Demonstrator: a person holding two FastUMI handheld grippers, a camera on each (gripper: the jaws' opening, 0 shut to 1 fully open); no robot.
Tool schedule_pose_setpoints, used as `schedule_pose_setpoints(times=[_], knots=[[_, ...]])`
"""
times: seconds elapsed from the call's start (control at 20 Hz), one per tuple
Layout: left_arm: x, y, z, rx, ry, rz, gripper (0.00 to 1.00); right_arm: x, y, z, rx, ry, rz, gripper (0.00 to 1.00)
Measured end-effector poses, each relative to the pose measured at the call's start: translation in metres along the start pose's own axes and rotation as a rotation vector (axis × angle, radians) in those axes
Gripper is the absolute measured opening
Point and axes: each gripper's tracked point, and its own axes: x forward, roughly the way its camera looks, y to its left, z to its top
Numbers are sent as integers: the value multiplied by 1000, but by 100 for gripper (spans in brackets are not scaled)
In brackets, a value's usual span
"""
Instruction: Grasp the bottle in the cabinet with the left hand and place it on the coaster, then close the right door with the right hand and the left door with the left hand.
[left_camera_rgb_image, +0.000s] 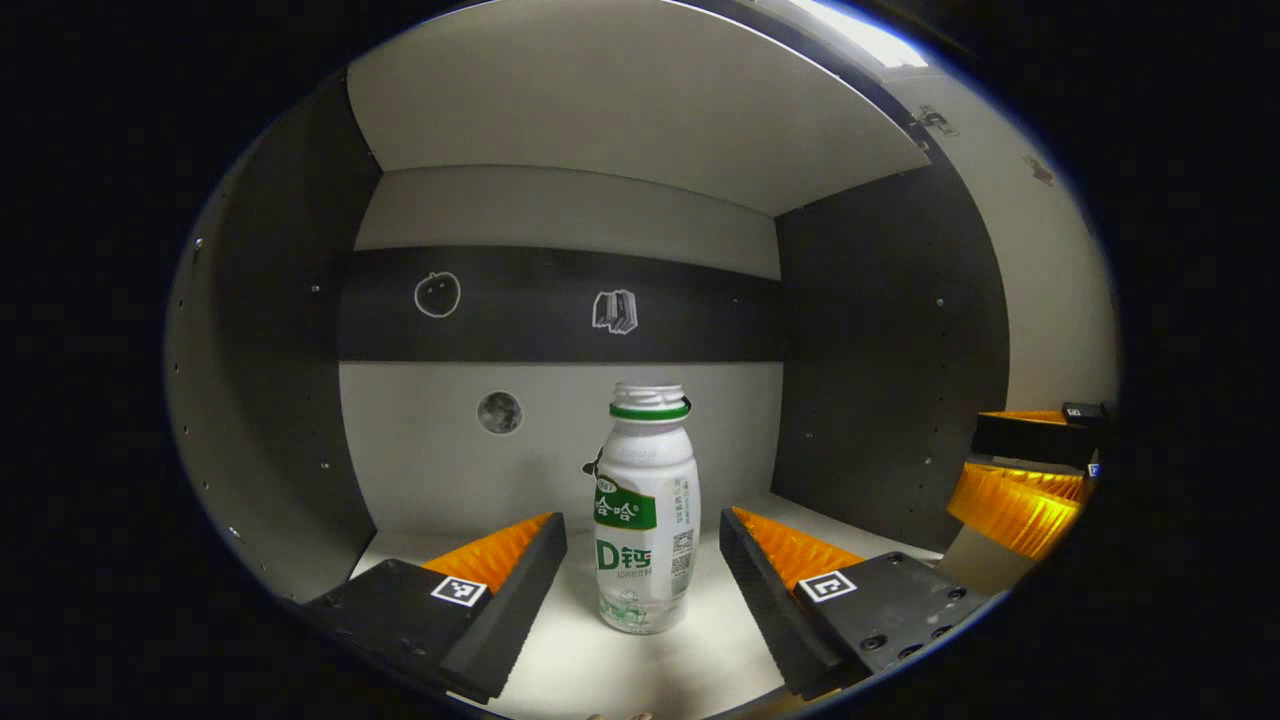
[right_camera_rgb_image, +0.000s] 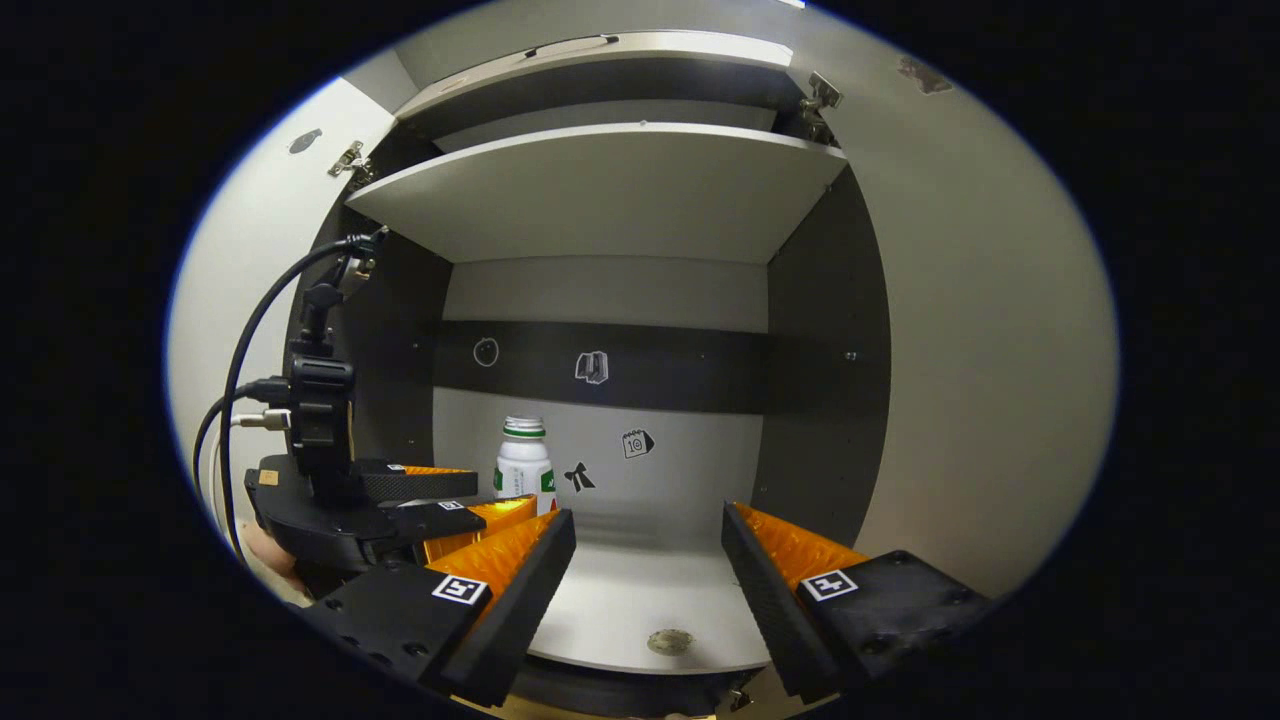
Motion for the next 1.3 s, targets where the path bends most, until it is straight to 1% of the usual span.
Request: schedule_pose_setpoints(times=[0.3,0.55,0.75,0.85,1.0,1.1,1.3], knots=[[24,-3,-16,27,25,-11,97,11,1,-10,-5,11,10,98],[37,-3,-17,56,10,-3,97,15,-1,-18,5,23,9,98],[43,-6,-14,76,-6,-8,89,18,-2,-23,9,31,3,98],[45,-8,-15,74,-5,-23,76,18,-3,-24,12,36,1,98],[43,-14,-15,55,1,-37,75,16,-4,-21,18,32,-1,98],[39,-13,-12,59,2,-29,75,14,-4,-17,19,20,-2,98],[12,-19,6,23,-24,-33,75,-2,4,-3,25,5,12,98]])
